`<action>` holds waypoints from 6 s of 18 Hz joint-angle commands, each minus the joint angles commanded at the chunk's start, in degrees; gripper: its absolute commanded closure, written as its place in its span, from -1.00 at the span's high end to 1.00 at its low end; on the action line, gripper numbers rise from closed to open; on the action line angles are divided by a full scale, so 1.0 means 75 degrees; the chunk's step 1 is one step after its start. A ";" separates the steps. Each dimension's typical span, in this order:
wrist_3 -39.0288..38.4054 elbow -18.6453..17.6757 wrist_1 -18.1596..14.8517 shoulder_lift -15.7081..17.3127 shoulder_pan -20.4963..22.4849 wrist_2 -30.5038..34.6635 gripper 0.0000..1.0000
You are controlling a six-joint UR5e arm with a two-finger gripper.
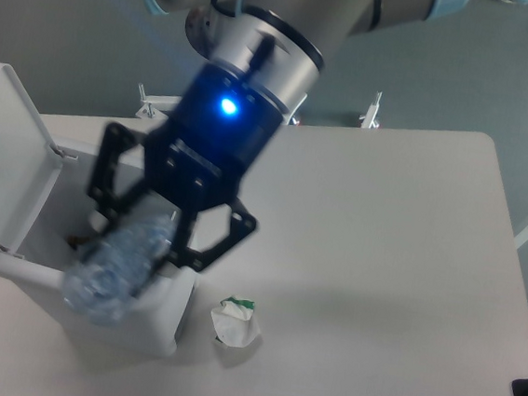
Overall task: Place the trash in the trash can
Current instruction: 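Lift the bottle and carry it over the open grey bin, then open the gripper to drop the bottle into the bin, then move the gripper down over the crumpled white paper cup, then close the gripper on the crumpled paper cup, then lift the paper cup and carry it into the bin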
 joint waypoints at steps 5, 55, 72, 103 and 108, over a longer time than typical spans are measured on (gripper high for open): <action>0.0726 -0.1160 0.0211 0.0222 -0.0328 0.0012 -0.20; 0.2895 -0.3259 0.0152 -0.1535 0.1324 0.3784 1.00; 0.2801 -0.3822 -0.0855 -0.1429 0.0164 0.4512 0.85; 0.1478 -0.2240 -0.0879 0.0585 0.1301 0.1560 -1.00; 0.1208 -0.2777 -0.0867 0.1463 0.0915 0.0997 -1.00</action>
